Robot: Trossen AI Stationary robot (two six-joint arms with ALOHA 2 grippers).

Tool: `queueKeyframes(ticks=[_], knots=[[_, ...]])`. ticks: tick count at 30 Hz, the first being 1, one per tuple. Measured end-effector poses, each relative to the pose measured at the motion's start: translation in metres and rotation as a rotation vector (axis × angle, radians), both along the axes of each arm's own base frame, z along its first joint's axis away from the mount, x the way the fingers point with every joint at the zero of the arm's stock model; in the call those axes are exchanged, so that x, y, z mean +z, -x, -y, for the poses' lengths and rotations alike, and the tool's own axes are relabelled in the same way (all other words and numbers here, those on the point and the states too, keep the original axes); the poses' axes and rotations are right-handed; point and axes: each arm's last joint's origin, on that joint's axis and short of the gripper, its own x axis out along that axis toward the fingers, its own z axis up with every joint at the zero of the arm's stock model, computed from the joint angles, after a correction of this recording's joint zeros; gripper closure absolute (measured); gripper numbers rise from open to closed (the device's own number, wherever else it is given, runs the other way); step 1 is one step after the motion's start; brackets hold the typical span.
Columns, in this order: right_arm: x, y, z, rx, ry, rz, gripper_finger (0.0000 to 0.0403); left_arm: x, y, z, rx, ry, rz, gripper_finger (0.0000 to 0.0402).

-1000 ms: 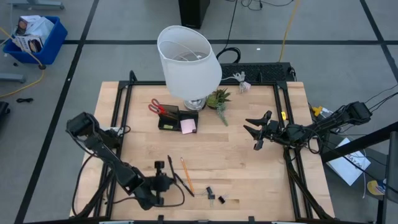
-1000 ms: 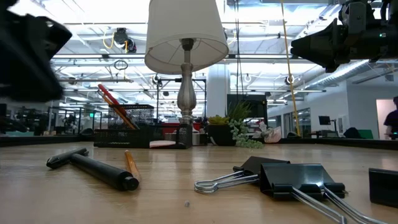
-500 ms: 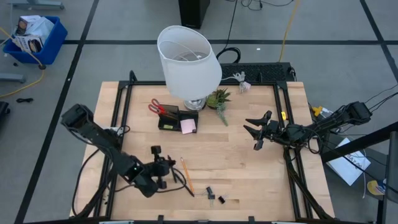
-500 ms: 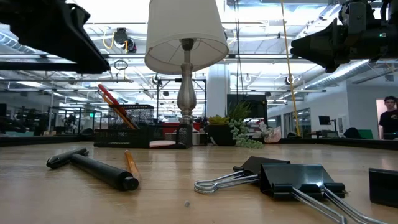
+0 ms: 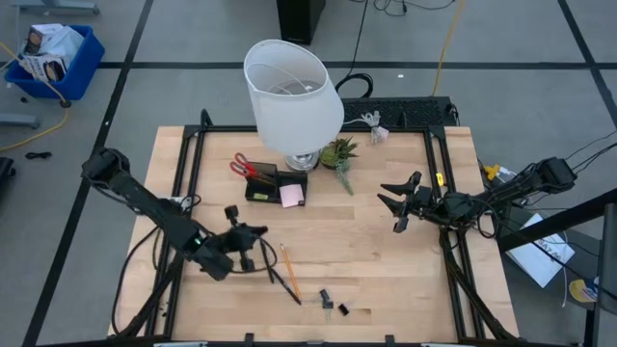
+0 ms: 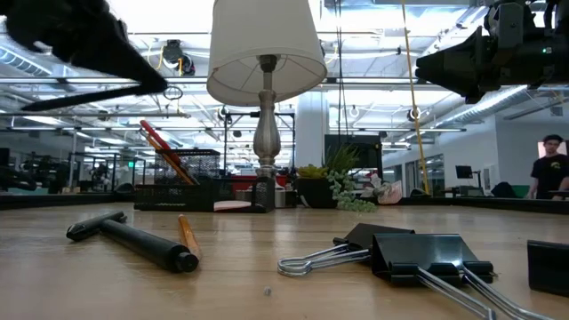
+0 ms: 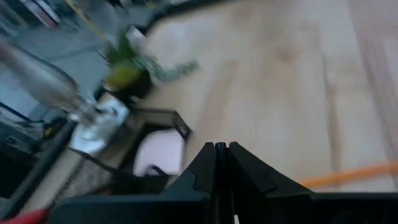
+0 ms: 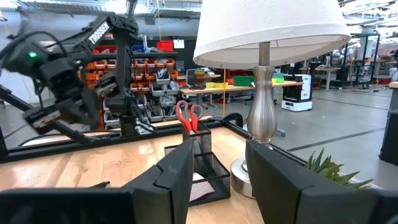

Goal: Pick and place office supplies into organizer
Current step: Put the black pen into the black desk organizer

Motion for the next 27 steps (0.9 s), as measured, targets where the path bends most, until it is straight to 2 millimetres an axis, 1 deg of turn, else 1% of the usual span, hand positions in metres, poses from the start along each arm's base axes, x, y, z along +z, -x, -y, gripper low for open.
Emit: queueKeyframes(ticks=[3,9,13,16,19,22,27], knots=[[0.0,0.0,0.0,0.0,0.0,0.0,0.0261,0.003,0.008,-0.012,0.033,-0.013,0.067,0.0385],[-0.001,0.0,0.0,0.0,0.002,-0.006,0.0261,0.003,0.025,-0.038,0.061,0.006,0.198,0.0399],[-0.001,0.0,0.0,0.0,0.002,-0.007,0.0261,0.002,0.036,-0.052,0.043,0.059,0.246,0.0386],[-0.001,0.0,0.0,0.0,0.002,-0.007,0.0261,0.007,0.042,-0.055,0.047,0.104,0.29,0.0377],[-0.001,0.0,0.0,0.0,0.002,-0.008,0.0261,0.01,0.044,-0.056,0.046,0.127,0.311,0.0375],[-0.001,0.0,0.0,0.0,0.002,-0.008,0.0261,0.012,0.045,-0.056,0.015,0.155,0.316,0.0381],[-0.001,0.0,0.0,0.0,0.002,-0.007,0.0261,0.012,0.046,-0.055,0.023,0.19,0.333,0.0397]])
